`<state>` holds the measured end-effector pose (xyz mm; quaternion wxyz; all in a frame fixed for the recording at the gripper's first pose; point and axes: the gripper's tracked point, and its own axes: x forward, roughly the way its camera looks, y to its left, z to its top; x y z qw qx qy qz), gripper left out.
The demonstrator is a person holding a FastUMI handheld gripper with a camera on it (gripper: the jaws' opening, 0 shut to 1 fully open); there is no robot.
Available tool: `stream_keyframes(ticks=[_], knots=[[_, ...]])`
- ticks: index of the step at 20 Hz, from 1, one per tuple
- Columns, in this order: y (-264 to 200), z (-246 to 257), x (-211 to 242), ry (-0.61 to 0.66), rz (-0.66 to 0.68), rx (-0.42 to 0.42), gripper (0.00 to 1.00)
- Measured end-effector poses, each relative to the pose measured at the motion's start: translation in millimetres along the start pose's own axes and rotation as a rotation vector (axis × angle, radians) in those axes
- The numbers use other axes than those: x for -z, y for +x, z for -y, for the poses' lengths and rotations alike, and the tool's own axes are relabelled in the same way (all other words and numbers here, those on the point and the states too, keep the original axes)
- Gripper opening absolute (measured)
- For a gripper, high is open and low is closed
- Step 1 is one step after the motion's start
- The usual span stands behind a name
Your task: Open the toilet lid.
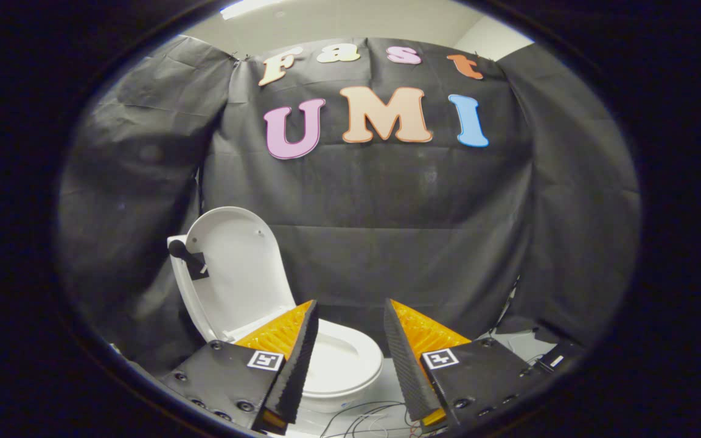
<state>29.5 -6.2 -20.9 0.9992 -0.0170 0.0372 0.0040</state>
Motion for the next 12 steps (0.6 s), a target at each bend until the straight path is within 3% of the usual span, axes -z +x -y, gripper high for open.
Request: stream_keyframes(ticks=[5,7,9,12], knots=[[-6,-19,-6,0.009,0.014,-0.055,0.68],[-14,-10,11,-0.046,-0.074,-0.015,0.69],[-20,-7,28,-0.025,-0.139,-0.008,0.69],[-41,-2,16,0.014,-0.099,-0.003,0.69]])
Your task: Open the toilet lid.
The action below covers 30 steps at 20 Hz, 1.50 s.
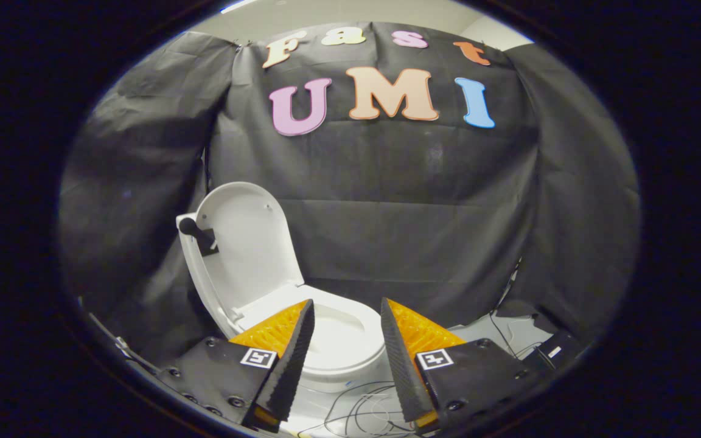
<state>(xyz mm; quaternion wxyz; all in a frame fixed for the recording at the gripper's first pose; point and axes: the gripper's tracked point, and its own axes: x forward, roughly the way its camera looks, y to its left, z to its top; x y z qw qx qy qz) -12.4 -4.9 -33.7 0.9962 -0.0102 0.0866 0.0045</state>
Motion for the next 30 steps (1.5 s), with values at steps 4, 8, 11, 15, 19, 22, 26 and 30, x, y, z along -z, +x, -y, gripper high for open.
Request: stream_keyframes(ticks=[4,8,11,15,19,22,26,30], knots=[[-22,-2,-21,0.004,0.124,0.001,0.68],[-37,0,-26,0.013,0.18,0.003,0.68],[-40,-1,-25,0.013,0.168,0.002,0.68],[-37,1,-25,0.011,0.183,0.005,0.68],[-37,2,-24,0.01,0.179,0.006,0.75],[-37,1,-24,0.011,0.18,0.006,0.86],[-37,2,-24,0.01,0.18,0.007,0.95],[-37,2,-25,0.01,0.18,0.008,0.95]])
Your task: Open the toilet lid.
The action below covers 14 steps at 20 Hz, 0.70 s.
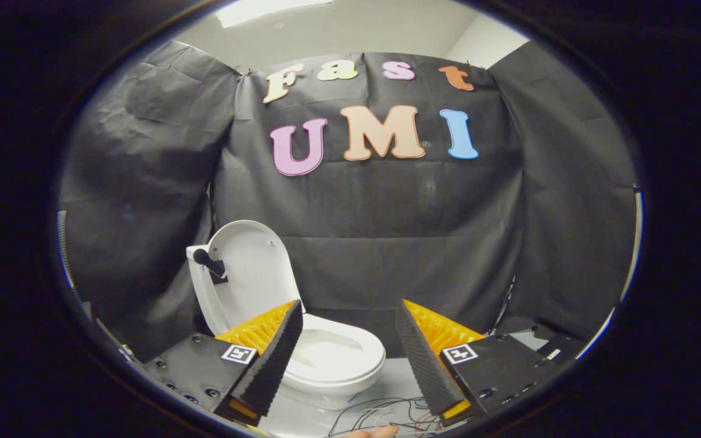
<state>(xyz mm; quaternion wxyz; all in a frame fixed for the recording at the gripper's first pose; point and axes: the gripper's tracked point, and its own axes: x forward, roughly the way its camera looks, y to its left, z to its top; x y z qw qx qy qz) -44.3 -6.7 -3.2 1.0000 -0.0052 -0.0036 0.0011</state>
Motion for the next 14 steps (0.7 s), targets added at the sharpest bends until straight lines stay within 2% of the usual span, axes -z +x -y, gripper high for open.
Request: stream_keyframes(ticks=[14], knots=[[0.7,-0.4,0.2,-0.001,0.0,0.002,0.95]])
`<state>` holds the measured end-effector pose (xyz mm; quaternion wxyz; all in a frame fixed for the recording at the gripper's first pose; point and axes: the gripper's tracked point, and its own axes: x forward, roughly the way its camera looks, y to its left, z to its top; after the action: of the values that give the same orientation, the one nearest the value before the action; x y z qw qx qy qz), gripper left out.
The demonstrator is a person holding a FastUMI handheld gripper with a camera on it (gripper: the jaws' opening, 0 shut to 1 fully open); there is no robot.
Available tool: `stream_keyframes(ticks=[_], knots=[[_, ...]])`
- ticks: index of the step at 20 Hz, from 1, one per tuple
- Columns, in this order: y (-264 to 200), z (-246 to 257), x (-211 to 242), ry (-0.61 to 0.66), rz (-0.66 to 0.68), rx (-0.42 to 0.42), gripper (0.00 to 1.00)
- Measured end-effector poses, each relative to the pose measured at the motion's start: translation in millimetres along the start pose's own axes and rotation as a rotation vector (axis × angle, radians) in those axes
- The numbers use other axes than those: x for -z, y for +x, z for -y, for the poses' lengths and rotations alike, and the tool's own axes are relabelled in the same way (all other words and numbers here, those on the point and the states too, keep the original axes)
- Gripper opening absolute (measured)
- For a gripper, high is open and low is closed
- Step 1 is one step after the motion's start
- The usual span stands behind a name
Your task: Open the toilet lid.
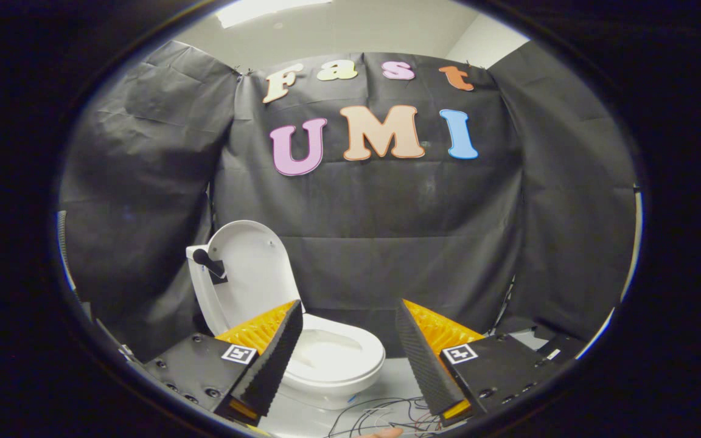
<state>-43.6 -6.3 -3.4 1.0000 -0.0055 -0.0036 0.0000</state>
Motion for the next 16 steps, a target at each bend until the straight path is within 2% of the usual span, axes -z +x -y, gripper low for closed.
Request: stream_keyframes(ticks=[16], knots=[[-0.3,-0.3,-0.4,-0.001,0.0,0.0,0.95]])
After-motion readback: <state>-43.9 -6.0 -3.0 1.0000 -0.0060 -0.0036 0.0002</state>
